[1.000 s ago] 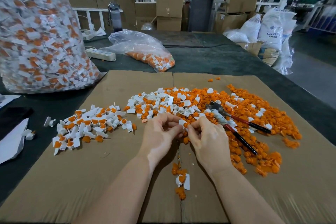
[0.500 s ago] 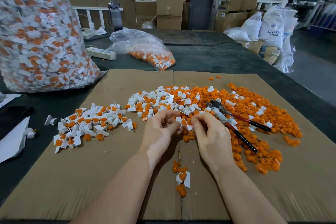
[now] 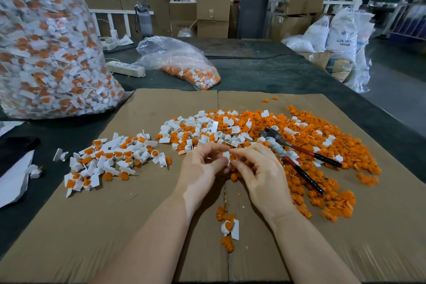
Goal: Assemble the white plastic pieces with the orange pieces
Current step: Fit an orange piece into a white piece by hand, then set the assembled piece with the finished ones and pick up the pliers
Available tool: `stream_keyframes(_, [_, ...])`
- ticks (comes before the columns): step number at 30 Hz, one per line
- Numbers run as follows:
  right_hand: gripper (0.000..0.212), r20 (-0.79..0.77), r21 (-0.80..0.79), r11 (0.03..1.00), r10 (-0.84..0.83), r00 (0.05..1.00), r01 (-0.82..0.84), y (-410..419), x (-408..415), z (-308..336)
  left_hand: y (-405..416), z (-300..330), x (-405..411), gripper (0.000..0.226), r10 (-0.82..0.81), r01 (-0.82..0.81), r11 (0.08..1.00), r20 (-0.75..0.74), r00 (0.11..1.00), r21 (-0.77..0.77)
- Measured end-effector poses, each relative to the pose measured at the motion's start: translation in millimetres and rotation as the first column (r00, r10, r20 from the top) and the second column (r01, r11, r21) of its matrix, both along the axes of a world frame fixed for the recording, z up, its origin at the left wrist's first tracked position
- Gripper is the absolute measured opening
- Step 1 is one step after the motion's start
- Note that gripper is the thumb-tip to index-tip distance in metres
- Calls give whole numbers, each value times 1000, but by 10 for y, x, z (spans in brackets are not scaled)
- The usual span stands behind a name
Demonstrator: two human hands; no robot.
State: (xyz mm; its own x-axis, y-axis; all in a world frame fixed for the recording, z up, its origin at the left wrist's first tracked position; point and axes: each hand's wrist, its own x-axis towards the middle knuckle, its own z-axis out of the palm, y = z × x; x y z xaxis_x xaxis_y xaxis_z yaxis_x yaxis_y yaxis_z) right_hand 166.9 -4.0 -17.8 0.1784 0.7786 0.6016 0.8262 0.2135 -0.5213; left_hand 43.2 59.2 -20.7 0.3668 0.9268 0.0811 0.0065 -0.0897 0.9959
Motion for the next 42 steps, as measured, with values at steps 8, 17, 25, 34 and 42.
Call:
stream_keyframes(8, [19, 20, -11, 1000, 1, 1000, -1, 2, -2, 7, 1, 2, 7, 19, 6, -6, 1000, 6, 1000, 30])
stream_keyframes(17, [20, 85, 19, 999, -31, 996, 30, 11, -9, 2, -18, 39, 12, 10, 15, -11, 993, -28, 999, 118])
stream_keyframes(25, [44, 193, -338, 759, -522, 831, 556, 29, 328, 202, 1, 36, 24, 10, 30, -31, 998, 10, 999, 55])
stream_keyframes(34, [58, 349, -712, 411, -496, 795, 570, 125, 720, 383, 56, 29, 46, 15, 64, -58, 996, 91, 994, -61])
stream_keyframes(42, [32, 334, -480, 713, -390, 858, 511, -15, 471, 552, 117, 31, 56, 12, 104, -41, 971, 262, 959, -235])
